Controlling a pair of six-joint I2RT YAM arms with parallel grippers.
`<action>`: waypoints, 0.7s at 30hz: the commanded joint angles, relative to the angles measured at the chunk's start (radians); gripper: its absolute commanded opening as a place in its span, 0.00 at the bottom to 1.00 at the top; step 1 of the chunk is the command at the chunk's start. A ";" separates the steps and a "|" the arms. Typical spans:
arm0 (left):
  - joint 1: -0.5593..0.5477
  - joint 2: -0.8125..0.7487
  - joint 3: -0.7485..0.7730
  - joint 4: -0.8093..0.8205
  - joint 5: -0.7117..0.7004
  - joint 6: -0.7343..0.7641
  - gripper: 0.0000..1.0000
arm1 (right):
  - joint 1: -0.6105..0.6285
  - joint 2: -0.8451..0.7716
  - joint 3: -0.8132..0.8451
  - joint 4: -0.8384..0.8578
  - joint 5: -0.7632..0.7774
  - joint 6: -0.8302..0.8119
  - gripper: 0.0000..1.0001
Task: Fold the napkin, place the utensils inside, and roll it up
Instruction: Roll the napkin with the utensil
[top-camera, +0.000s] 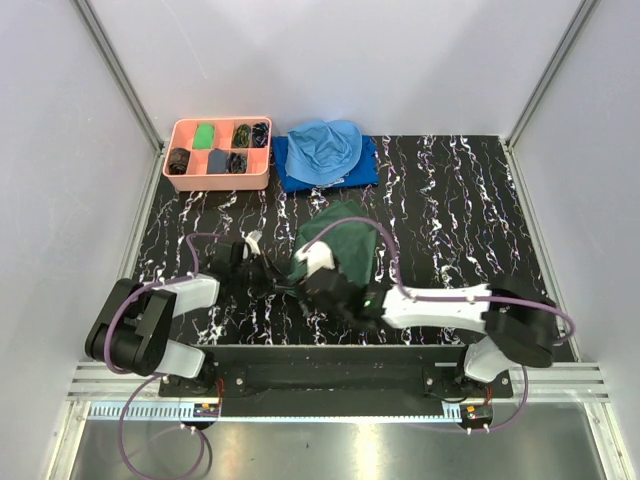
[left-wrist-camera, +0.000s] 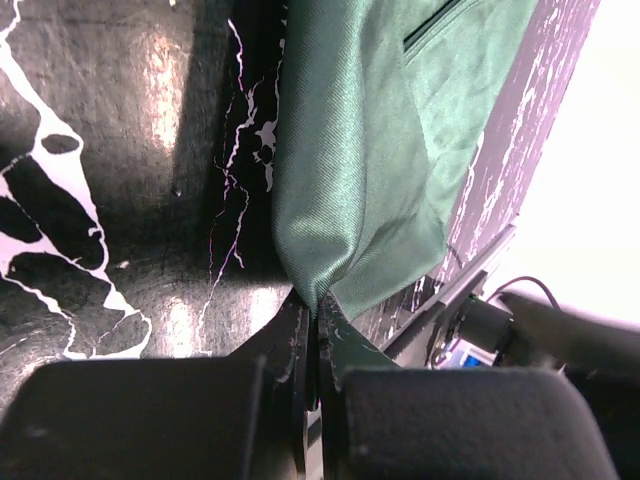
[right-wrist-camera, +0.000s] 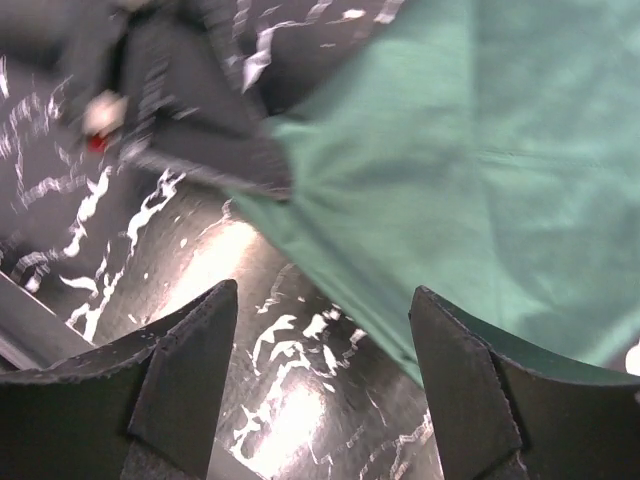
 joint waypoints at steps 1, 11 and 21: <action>0.031 0.028 0.045 -0.036 0.096 0.037 0.00 | 0.080 0.116 0.091 0.068 0.150 -0.221 0.78; 0.049 0.033 0.061 -0.075 0.117 0.057 0.00 | 0.160 0.307 0.142 0.096 0.374 -0.290 0.77; 0.060 0.049 0.082 -0.102 0.135 0.080 0.00 | 0.160 0.391 0.124 0.096 0.413 -0.315 0.54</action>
